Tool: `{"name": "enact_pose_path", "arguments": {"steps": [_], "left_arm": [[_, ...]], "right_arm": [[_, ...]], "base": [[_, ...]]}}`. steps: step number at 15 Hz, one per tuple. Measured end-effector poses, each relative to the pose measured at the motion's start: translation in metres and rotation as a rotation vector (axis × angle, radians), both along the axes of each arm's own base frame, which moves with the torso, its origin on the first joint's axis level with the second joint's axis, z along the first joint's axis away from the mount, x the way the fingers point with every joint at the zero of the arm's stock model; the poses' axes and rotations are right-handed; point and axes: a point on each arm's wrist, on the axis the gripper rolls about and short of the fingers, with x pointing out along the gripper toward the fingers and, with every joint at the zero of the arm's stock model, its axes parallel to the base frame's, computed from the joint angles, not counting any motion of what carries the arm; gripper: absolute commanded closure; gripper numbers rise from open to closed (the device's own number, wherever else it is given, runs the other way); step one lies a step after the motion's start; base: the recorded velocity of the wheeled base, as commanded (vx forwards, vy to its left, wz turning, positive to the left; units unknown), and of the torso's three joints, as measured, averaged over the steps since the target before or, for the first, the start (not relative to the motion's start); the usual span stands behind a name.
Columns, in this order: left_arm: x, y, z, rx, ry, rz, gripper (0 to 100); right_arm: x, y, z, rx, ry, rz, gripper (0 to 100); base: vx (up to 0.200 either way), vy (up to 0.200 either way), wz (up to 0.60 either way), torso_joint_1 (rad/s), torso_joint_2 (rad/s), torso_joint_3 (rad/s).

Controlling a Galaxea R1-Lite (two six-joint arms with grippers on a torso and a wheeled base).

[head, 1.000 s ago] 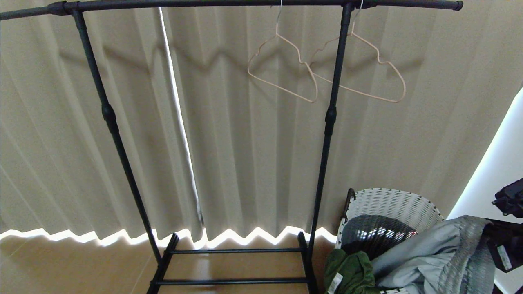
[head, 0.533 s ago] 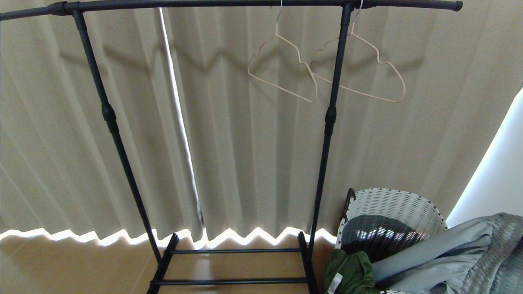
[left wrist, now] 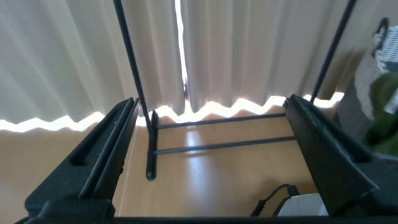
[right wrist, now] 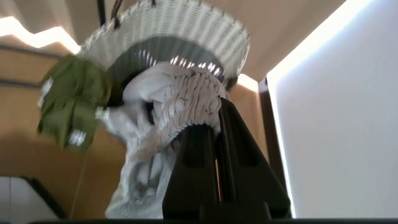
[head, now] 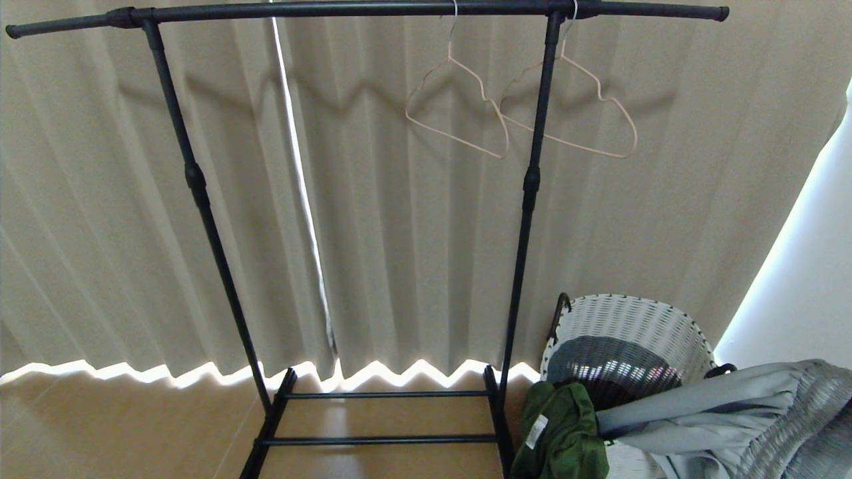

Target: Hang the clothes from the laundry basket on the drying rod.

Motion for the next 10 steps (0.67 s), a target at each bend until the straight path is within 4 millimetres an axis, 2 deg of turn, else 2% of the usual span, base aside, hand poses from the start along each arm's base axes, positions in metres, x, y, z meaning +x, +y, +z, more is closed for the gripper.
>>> {"name": "enact_pose_path", "arguments": {"steps": [3,10], "left_arm": [[0.0,0.0,0.0001,-0.002,-0.001,0.001,0],[0.0,0.0,0.0001,0.007,-0.002,-0.004,0]], "right_arm": [[-0.0003,0.0001,-0.0014,-0.001,-0.008,0.001,100],[0.0012,0.0006,-0.0031,0.0,0.006,0.01,100]], "base": [[-0.2,0.0,0.0,0.004,0.01,-0.001],[0.0,0.0,0.0,0.0,0.0,0.0]]}}
